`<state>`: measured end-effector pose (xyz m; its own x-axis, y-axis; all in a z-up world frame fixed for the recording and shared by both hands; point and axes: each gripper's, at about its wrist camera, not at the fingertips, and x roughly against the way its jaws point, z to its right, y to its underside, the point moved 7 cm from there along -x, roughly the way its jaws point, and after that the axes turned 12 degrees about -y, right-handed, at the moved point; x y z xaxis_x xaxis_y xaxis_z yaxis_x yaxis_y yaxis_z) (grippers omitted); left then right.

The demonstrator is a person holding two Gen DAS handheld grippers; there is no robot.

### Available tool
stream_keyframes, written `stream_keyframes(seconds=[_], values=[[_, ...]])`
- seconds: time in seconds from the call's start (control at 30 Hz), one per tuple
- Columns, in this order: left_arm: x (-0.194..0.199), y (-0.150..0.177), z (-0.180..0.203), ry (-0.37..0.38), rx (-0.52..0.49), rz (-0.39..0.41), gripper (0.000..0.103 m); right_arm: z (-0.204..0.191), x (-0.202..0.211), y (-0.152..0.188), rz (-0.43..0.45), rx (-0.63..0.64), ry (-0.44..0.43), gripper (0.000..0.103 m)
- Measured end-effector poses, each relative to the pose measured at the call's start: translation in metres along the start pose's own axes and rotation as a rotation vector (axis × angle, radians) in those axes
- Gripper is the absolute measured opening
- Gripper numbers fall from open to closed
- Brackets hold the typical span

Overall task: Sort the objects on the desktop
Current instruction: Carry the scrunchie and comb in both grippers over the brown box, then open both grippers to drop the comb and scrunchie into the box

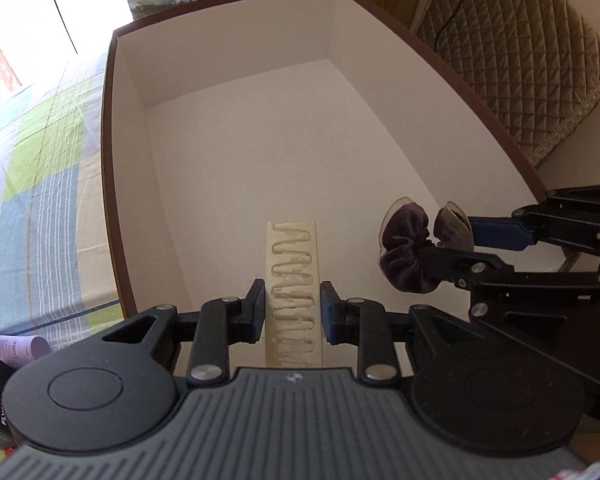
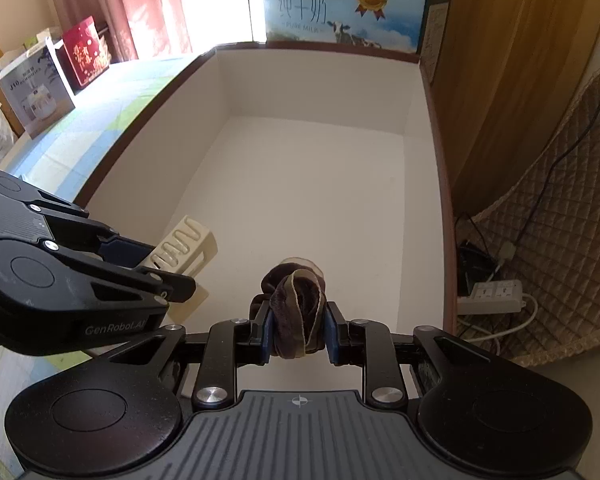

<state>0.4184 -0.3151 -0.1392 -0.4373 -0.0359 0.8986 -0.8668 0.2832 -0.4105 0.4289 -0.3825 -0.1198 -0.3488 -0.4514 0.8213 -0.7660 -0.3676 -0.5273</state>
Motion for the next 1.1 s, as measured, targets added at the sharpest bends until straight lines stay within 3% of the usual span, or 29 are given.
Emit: stream_keyframes(seconds=[0.2,0.23,0.3,0.63,0.73,0.8,0.87,1.1], values=[[-0.005,0.005,0.000,0.008,-0.015,-0.026,0.024,0.003,-0.006,-0.001,-0.023,0.003,-0.004,0.022],[-0.005,0.006,0.000,0.003,-0.021,-0.026,0.029,0.003,-0.007,-0.001,-0.027,0.005,-0.007,0.023],[-0.005,0.006,0.000,-0.001,-0.024,-0.028,0.038,0.004,-0.008,-0.002,-0.032,0.010,0.004,0.034],[-0.004,0.003,0.006,-0.002,-0.054,-0.053,0.039,0.000,-0.002,-0.002,-0.045,0.036,-0.038,0.038],[0.002,0.003,0.001,0.001,-0.050,-0.048,0.040,0.000,0.004,-0.003,-0.027,0.044,-0.009,0.051],[0.006,0.002,-0.003,-0.017,-0.046,-0.038,0.046,0.002,0.010,-0.003,-0.007,0.043,0.012,0.063],[0.011,0.003,-0.007,-0.032,-0.042,-0.014,0.057,0.004,0.015,-0.003,0.014,0.026,0.000,0.070],[0.033,0.002,-0.015,-0.017,-0.002,0.026,0.064,-0.001,0.034,-0.002,0.084,-0.008,-0.001,0.087]])
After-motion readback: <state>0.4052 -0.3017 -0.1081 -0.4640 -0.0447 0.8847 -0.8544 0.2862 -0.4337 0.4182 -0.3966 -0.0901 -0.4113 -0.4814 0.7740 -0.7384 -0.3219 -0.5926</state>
